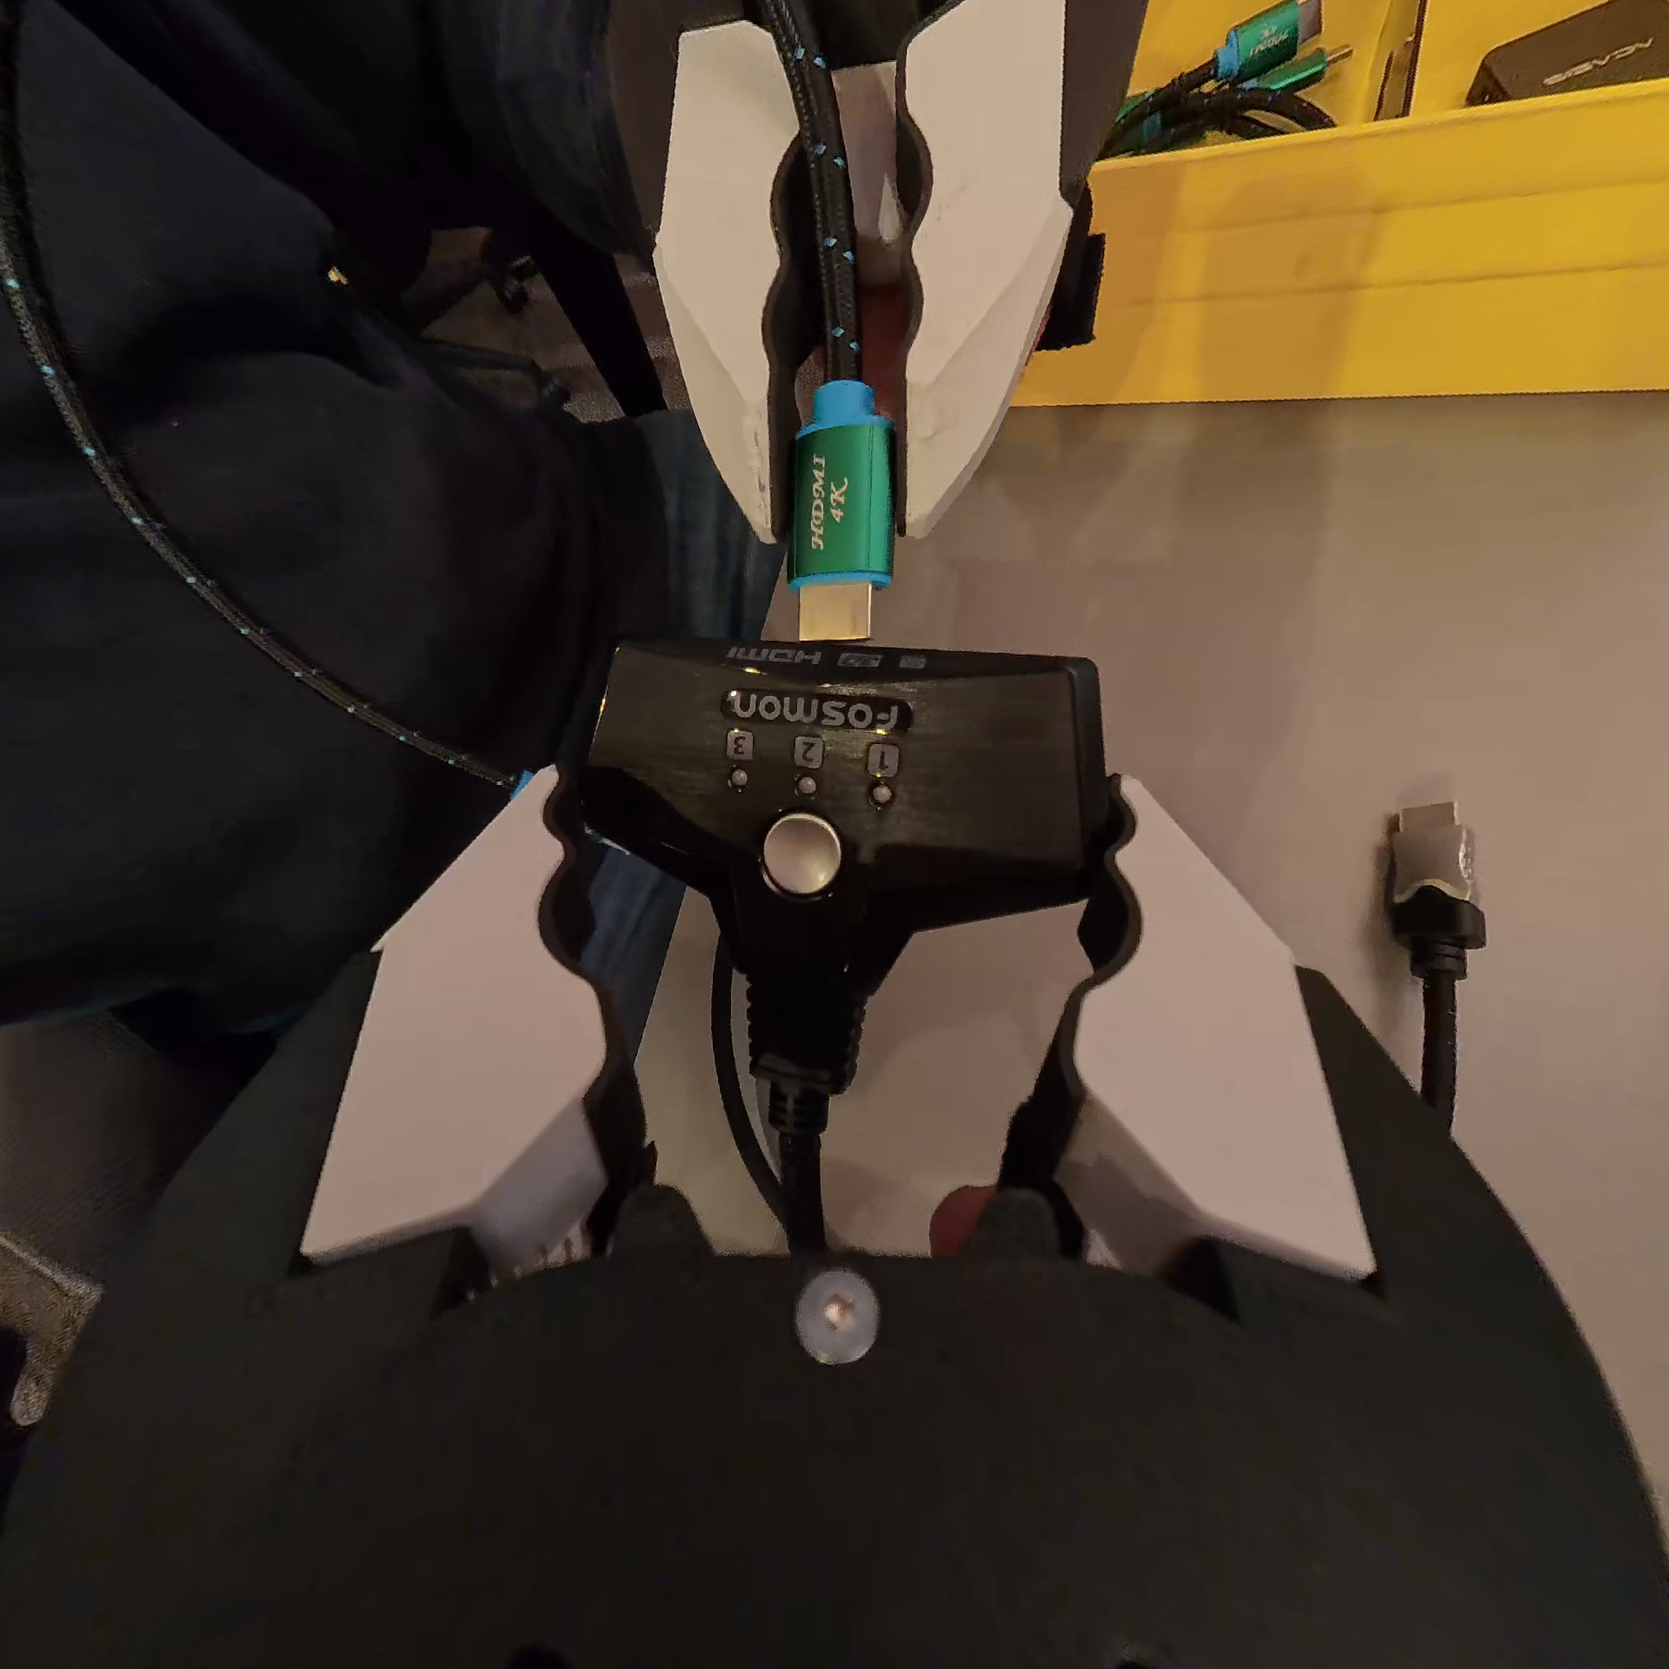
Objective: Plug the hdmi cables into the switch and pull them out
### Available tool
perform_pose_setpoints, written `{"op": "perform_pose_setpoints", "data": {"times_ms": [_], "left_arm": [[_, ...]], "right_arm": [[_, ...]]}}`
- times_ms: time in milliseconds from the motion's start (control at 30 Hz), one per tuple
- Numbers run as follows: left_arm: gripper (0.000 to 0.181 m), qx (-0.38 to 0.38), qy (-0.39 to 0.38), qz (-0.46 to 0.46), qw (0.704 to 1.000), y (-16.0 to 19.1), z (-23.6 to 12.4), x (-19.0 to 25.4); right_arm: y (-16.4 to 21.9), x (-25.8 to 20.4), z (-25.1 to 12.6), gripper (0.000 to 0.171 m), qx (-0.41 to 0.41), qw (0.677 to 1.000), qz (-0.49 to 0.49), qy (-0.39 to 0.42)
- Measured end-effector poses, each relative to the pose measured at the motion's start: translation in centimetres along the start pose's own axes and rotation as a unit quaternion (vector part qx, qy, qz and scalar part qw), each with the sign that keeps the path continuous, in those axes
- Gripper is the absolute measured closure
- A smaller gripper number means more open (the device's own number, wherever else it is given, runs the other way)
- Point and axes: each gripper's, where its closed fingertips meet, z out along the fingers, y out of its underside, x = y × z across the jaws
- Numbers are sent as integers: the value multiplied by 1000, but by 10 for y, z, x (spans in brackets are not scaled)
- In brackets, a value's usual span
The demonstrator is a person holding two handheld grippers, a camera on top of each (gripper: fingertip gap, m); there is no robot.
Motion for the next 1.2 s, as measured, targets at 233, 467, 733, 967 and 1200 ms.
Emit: {"op": "perform_pose_setpoints", "data": {"times_ms": [233, 467, 733, 967, 1200], "left_arm": [[161, -2, -3, 5, 1000, 0, 0, -1], [161, -27, -22, 44, 998, 10, -2, -2], [161, -47, -35, 78, 995, 15, -1, -1], [161, -49, -35, 72, 996, 18, -2, -3], [161, -44, -35, 67, 996, 16, -4, -4]], "right_arm": [[2, 3, 0, 60, -17, 1000, 3, 13], [16, 0, 10, 60, -1, 999, 36, 0], [69, 28, 41, 61, -122, 989, 55, 57], [103, 45, 65, 61, -186, 975, 31, 115], [110, 51, 65, 52, -189, 962, 5, 195]]}}
